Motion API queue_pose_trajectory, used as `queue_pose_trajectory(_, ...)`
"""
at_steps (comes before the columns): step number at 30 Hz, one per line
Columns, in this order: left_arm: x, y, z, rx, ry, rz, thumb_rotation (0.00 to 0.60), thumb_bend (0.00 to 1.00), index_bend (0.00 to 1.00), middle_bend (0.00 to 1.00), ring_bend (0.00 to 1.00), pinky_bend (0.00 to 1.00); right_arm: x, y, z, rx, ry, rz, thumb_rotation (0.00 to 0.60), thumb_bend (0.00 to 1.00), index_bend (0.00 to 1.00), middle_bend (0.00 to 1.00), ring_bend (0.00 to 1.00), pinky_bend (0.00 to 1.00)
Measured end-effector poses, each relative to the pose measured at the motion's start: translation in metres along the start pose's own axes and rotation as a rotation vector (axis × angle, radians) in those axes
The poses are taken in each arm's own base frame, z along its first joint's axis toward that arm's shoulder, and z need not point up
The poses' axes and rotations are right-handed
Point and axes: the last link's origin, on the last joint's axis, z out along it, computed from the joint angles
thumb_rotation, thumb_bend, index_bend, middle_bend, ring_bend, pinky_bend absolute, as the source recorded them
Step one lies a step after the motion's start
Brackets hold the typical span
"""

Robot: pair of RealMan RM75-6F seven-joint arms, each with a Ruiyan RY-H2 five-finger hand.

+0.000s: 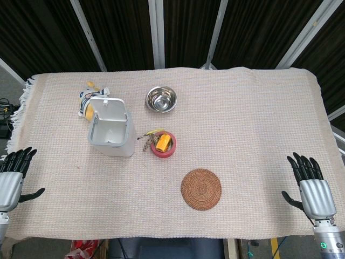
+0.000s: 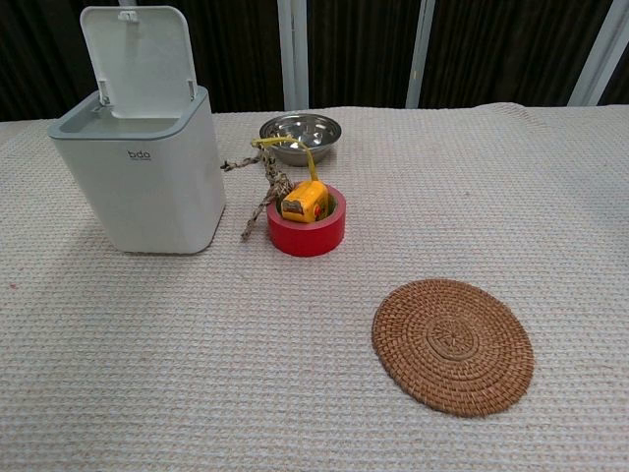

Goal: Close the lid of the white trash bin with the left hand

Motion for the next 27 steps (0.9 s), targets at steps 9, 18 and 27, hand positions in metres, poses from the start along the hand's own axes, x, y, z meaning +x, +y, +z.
queue_pose_trajectory(9, 0.000, 0.000, -0.001, 0.003, -0.003, 0.002, 0.600, 0.10, 0.00, 0.00, 0.00, 0.00, 0.001, 0.000, 0.000, -0.001, 0.001, 0.003, 0.600, 0.24, 0.00, 0.00, 0.00, 0.00)
queue_pose_trajectory(18, 0.009, 0.001, 0.006, 0.002, 0.023, 0.003, 0.600, 0.30, 0.00, 0.29, 0.33, 0.48, 0.000, -0.003, 0.002, 0.010, 0.011, -0.001, 0.600, 0.24, 0.00, 0.00, 0.00, 0.00)
queue_pose_trajectory(27, 0.049, 0.031, 0.049, -0.041, 0.076, -0.015, 0.600, 0.59, 0.00, 0.92, 0.88, 0.89, -0.001, -0.003, 0.006, 0.002, 0.010, 0.023, 0.600, 0.24, 0.00, 0.00, 0.00, 0.00)
